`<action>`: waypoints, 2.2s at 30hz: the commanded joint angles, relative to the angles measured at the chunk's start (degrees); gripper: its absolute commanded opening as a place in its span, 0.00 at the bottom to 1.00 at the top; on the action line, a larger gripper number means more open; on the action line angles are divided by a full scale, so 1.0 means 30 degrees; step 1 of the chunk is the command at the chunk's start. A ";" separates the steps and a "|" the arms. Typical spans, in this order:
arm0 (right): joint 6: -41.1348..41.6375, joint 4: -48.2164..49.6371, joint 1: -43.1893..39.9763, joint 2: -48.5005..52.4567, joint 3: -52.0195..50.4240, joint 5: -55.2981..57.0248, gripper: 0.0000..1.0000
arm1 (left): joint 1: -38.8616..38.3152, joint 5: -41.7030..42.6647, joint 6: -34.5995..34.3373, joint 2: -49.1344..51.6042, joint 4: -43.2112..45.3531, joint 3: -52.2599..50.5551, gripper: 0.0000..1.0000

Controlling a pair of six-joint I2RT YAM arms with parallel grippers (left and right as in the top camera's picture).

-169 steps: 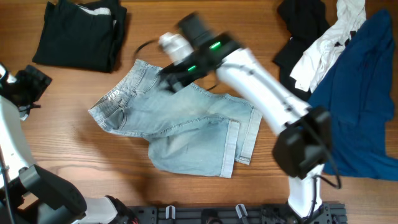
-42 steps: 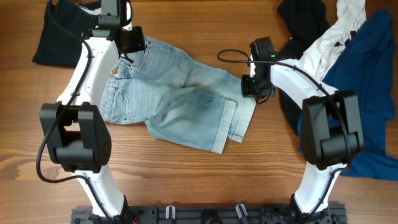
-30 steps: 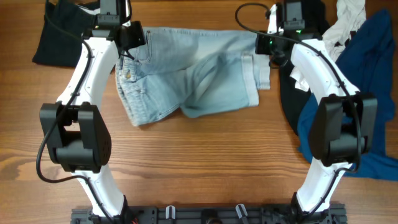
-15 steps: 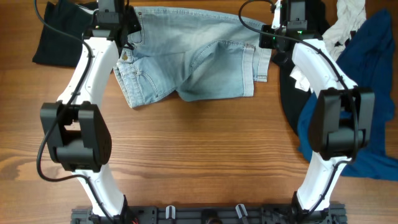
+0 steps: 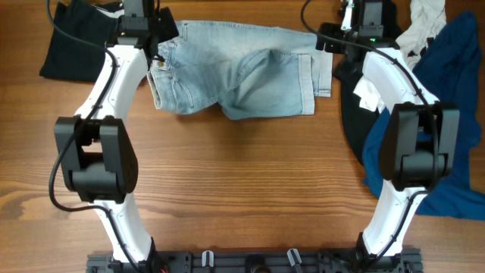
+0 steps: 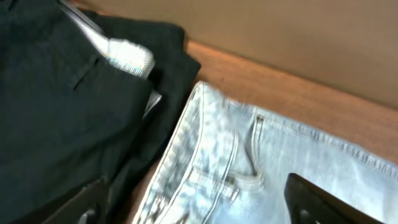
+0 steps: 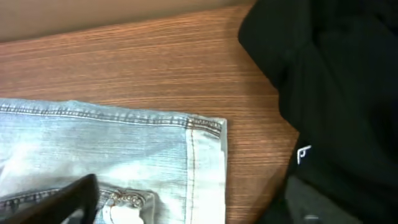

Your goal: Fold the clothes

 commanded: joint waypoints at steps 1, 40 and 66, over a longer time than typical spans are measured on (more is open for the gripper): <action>0.0073 -0.0546 0.0044 -0.2120 0.0321 -0.1209 1.00 | 0.0160 0.0408 0.0000 -0.2965 -0.1996 0.0437 0.92; -0.0627 -0.3213 0.1188 -0.1362 0.0277 -0.4379 0.95 | -0.0525 0.5202 -0.7176 -0.4189 -0.4728 -1.0040 0.62; -0.0080 -0.1603 0.1610 0.2594 0.0240 -0.4707 0.82 | -0.0452 0.4750 -0.8211 -0.5894 -0.2725 -1.0003 0.04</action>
